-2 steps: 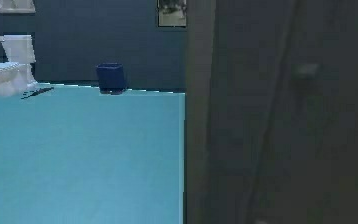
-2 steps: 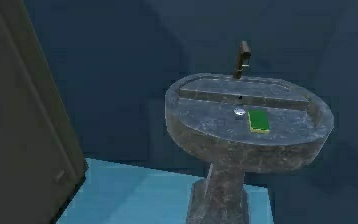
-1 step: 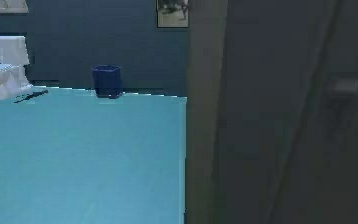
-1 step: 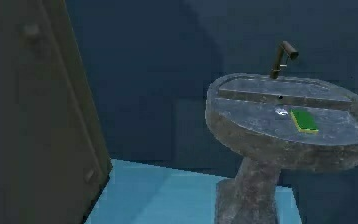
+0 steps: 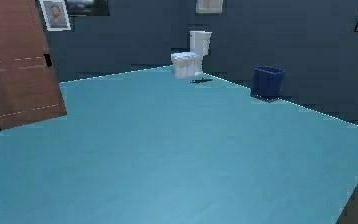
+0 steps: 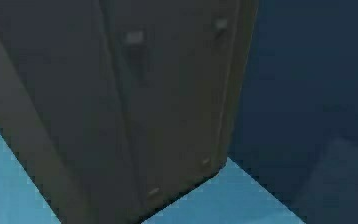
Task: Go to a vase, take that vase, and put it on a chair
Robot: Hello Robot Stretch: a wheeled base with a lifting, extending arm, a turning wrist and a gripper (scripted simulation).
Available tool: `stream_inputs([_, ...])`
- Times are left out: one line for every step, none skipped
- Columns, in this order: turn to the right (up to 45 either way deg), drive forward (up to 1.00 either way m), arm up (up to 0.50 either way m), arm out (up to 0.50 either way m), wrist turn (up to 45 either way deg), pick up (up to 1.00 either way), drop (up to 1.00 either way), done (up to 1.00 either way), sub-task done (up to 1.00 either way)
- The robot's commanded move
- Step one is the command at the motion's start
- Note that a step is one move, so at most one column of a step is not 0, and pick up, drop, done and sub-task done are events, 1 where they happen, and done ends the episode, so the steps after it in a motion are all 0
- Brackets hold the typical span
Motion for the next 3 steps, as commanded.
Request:
stream_inputs([-21.0,0.00,0.00,0.00,0.0,0.00,0.00,0.00,0.00])
stream_inputs([0.0,1.00,0.00,0.00,0.0,0.00,0.00,0.00,0.00])
stream_inputs([0.0,1.00,0.00,0.00,0.0,0.00,0.00,0.00,0.00])
